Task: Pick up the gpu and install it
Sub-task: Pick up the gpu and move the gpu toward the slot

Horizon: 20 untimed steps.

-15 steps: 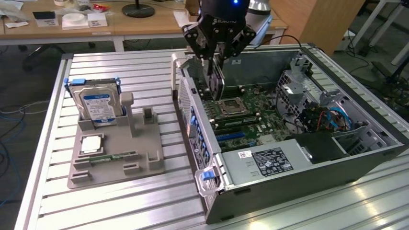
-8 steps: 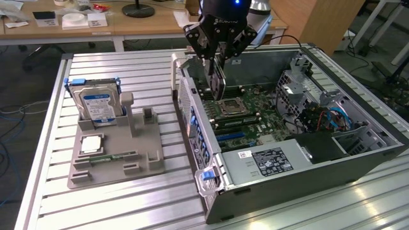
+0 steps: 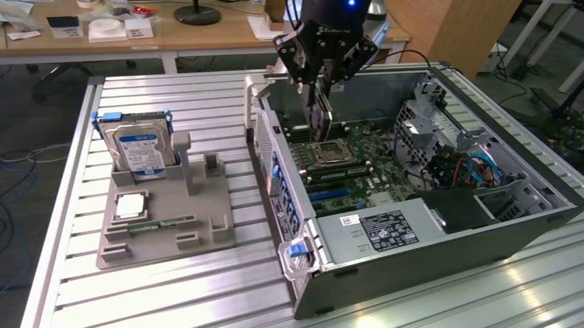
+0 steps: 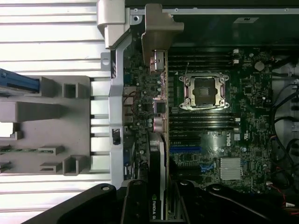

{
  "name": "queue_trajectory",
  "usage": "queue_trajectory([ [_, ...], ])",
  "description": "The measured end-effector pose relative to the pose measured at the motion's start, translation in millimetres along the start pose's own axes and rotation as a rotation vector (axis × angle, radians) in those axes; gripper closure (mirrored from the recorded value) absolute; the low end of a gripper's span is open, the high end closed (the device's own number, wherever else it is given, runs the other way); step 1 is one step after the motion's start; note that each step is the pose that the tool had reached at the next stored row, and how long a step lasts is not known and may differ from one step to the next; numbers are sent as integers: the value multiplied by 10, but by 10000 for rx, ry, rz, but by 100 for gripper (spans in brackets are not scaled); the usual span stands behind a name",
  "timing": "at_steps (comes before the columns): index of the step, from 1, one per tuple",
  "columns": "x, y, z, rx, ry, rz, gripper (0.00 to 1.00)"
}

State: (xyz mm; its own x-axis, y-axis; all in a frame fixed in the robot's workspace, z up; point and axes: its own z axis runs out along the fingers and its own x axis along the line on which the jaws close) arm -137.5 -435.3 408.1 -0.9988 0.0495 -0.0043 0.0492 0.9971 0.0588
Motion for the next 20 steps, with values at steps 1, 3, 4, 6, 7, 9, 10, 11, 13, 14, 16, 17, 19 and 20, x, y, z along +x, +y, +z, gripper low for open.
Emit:
queue_trajectory([
  [1, -32, 2, 0, 0, 0, 0, 73],
  [3, -97, 5, 0, 1, 1, -2, 73],
  [4, -129, 6, 1, 1, 0, -1, 73],
  [6, -199, 10, 2, 0, 0, 0, 73],
  [7, -234, 12, 2, 0, 0, -1, 73],
  [9, -304, 15, 2, -1, 0, 0, 73],
  [10, -340, 17, 3, 0, 0, 0, 73],
  [11, -377, 19, 3, 0, 0, -1, 73],
  [13, -458, 23, 3, 0, 0, -1, 73],
  [14, -497, 24, 4, 0, 0, 0, 73],
  [16, -573, 28, 4, 0, 0, -3, 73],
  [17, -610, 30, 4, 1, 0, 0, 73],
  [19, -690, 34, 5, 1, 0, -1, 73],
  [20, -729, 36, 6, 0, 0, -2, 73],
])
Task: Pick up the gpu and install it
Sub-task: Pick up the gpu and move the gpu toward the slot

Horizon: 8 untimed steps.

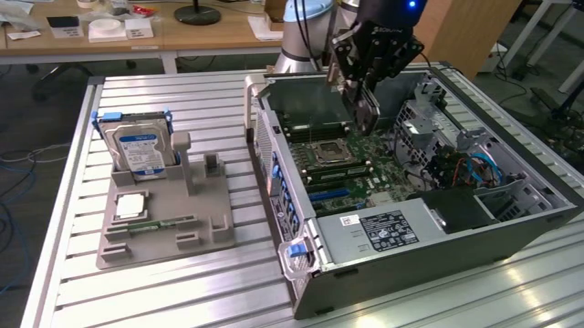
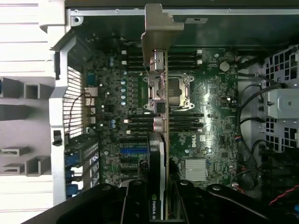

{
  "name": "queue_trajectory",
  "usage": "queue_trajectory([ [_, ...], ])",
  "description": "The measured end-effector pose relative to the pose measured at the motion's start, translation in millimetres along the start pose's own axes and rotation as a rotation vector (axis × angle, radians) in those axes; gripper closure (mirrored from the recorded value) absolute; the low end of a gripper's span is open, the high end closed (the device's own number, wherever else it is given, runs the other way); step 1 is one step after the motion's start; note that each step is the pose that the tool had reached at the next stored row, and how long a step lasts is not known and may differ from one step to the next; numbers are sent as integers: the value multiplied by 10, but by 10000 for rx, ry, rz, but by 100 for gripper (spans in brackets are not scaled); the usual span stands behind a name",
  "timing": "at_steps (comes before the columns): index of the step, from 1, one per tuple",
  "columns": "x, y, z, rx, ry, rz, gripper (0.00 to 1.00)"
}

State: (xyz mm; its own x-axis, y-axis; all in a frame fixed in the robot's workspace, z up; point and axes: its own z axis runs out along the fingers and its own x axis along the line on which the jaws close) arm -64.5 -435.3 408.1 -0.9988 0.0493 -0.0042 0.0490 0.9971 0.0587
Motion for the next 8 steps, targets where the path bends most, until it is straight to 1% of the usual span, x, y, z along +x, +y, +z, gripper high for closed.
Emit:
queue_trajectory([
  [8, -322, 16, 2, 0, 0, 1, 73],
])
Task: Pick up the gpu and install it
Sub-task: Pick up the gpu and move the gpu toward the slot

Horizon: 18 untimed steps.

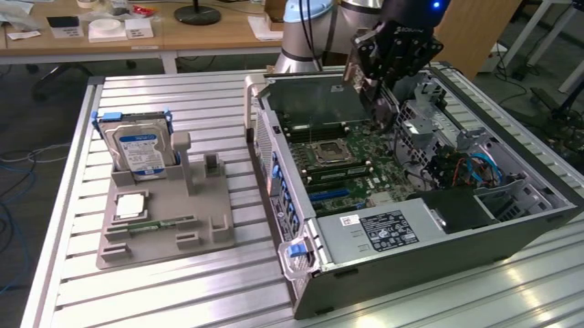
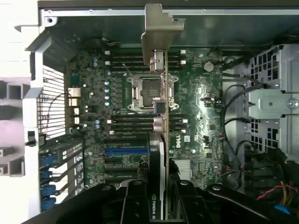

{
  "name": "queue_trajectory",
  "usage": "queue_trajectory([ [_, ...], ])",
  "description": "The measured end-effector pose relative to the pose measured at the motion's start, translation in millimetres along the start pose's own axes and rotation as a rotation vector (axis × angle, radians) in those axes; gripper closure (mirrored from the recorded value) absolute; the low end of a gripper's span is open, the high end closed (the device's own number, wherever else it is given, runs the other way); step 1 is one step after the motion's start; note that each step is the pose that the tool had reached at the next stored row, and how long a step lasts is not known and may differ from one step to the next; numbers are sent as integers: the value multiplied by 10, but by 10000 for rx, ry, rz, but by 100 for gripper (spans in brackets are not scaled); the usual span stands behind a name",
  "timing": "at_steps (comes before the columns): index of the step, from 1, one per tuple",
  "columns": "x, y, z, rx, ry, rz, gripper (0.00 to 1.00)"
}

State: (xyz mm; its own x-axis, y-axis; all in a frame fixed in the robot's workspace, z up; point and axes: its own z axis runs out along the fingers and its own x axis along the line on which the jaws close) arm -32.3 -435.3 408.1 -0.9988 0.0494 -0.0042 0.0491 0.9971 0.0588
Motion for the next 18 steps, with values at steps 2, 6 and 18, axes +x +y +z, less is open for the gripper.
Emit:
queue_trajectory([
  [2, -69, 3, 1, 0, 0, 0, 73],
  [6, -200, 10, 1, 1, 0, 0, 73],
  [18, -516, 26, 4, 1, 0, -2, 73],
])
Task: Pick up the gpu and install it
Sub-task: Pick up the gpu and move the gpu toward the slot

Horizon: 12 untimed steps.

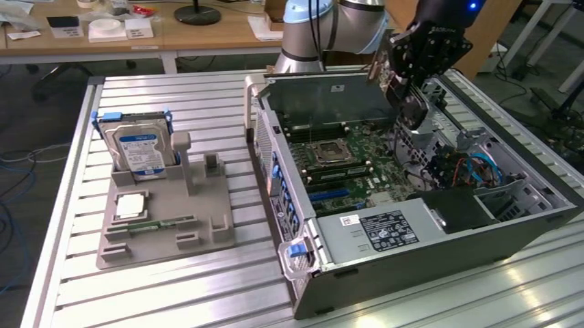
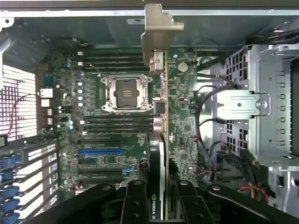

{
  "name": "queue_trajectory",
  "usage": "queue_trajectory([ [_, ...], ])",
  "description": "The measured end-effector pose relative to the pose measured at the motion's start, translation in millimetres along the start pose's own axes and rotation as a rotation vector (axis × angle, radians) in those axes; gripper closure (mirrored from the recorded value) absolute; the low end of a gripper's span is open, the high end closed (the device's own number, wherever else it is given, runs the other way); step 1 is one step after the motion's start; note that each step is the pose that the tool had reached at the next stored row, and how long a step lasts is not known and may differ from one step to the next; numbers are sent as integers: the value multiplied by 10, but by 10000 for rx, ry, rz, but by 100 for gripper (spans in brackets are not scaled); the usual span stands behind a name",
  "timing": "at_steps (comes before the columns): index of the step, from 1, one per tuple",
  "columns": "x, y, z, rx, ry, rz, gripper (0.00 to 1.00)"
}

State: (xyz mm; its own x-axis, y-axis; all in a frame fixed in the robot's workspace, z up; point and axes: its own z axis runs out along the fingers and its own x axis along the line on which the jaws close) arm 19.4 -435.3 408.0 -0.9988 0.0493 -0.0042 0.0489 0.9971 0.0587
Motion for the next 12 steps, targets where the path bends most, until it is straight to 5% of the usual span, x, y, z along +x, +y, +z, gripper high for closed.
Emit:
queue_trajectory([
  [12, -298, 14, 3, -1, 0, 1, 73],
])
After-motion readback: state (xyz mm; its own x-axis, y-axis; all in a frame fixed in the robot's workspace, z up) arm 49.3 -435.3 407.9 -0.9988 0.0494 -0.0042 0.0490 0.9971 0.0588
